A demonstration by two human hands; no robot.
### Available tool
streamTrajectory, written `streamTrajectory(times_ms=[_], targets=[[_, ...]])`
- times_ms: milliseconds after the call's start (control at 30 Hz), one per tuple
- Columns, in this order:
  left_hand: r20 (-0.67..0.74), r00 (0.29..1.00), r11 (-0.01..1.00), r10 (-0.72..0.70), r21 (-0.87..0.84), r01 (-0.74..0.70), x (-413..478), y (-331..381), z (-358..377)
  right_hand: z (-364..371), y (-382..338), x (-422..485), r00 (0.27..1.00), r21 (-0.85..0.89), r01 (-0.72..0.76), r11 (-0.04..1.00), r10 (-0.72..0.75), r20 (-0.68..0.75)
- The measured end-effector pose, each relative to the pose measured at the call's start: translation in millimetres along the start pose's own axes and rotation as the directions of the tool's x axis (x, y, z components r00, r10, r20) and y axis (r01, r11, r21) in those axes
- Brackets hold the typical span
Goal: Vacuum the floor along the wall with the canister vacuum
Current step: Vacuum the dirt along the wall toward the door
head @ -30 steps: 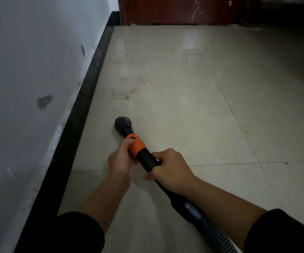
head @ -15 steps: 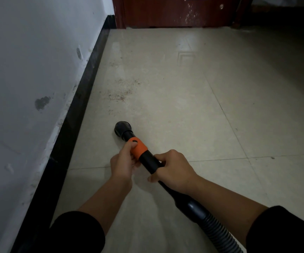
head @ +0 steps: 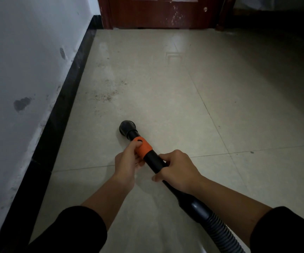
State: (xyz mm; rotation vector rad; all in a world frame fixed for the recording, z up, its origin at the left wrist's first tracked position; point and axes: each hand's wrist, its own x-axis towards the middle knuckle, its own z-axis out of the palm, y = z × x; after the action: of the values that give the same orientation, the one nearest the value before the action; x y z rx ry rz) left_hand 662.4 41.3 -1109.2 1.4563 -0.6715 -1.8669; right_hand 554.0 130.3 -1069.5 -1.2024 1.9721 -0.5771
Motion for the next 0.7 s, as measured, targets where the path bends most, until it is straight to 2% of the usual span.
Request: streamTrajectory(times_ms=[700], targets=[[0.039,0.998,0.998,-0.051,0.021,0.051,-24.5,-21.5,33.0,-21.0,33.0,-24.6,0.998,-0.046,-0.046,0.998,0.044,-0.053]])
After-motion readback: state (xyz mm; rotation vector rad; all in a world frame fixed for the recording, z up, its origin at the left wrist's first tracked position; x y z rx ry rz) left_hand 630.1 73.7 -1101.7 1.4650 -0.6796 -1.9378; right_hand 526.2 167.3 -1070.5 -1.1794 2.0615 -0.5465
